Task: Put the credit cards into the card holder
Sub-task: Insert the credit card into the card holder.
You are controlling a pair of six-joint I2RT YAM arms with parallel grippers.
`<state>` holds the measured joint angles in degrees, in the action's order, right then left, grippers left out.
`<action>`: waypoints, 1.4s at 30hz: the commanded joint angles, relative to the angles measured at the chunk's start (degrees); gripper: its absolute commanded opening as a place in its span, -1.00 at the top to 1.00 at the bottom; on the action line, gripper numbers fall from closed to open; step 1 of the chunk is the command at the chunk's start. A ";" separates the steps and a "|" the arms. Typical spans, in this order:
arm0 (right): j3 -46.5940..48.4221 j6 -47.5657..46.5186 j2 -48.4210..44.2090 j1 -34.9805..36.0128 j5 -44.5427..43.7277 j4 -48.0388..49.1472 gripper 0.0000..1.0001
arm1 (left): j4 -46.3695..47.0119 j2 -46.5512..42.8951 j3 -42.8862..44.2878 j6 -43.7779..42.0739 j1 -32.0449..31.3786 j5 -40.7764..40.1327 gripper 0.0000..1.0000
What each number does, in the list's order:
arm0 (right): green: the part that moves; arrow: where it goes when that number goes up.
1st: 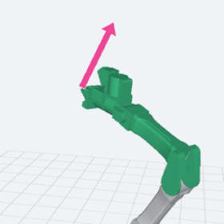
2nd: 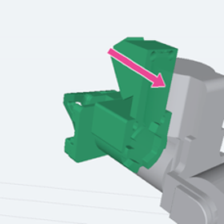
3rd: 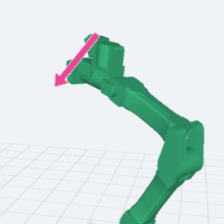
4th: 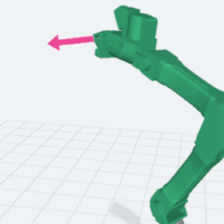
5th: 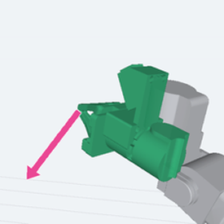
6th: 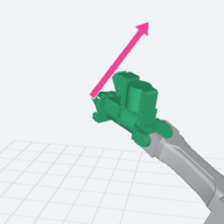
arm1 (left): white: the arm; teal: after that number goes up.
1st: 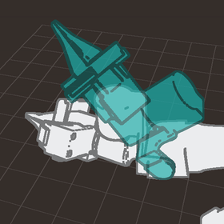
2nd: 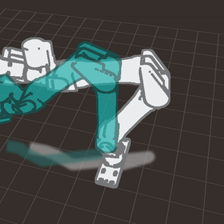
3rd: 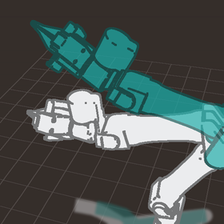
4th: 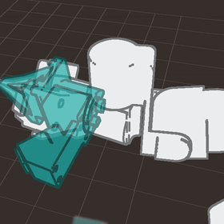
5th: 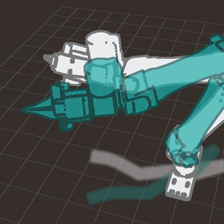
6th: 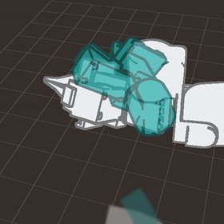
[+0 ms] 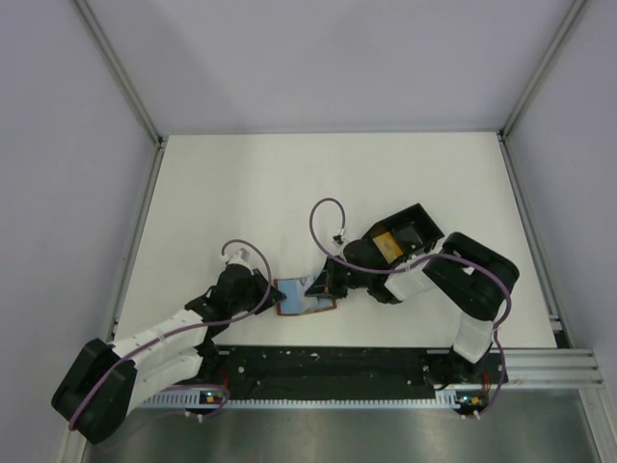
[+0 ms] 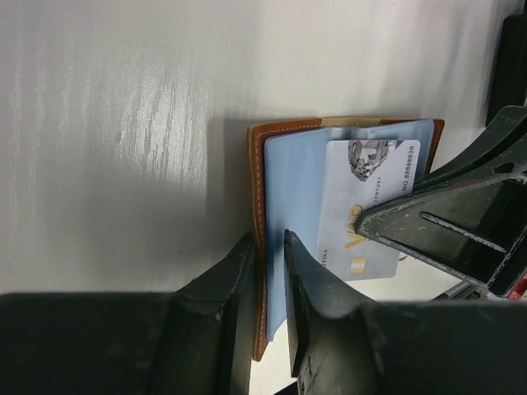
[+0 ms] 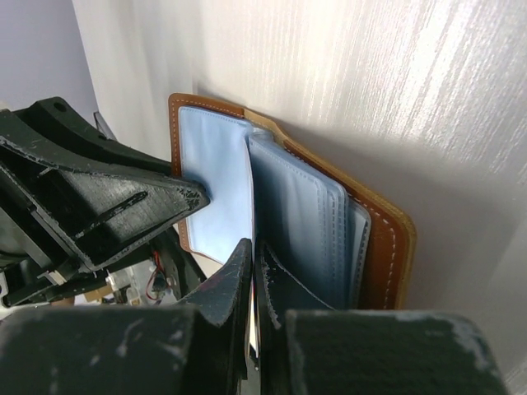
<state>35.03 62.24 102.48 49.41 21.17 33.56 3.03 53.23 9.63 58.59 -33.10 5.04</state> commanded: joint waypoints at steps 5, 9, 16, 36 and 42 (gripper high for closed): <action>0.40 3.06 3.17 1.13 -2.18 3.88 1.00 | 1.02 -0.59 -1.72 -0.76 -0.21 -0.29 0.52; 0.65 2.89 3.25 1.30 -2.89 2.92 1.00 | 2.15 -0.59 -2.24 -0.32 -0.38 0.32 0.51; 1.54 4.55 5.19 2.97 -1.66 4.32 1.00 | 2.33 -0.59 -2.25 -0.40 -0.38 0.24 0.50; 9.00 -11.35 -8.09 4.03 -16.17 -26.18 0.18 | -2.33 -3.57 -0.40 -2.34 -0.30 -2.84 0.42; 10.06 -11.61 -6.85 4.47 -15.46 -26.79 0.22 | 0.75 -2.61 -1.01 -2.25 -0.30 -0.65 0.54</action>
<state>42.61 52.62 94.70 53.12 6.74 9.67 1.69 50.15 8.86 57.25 -33.21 3.57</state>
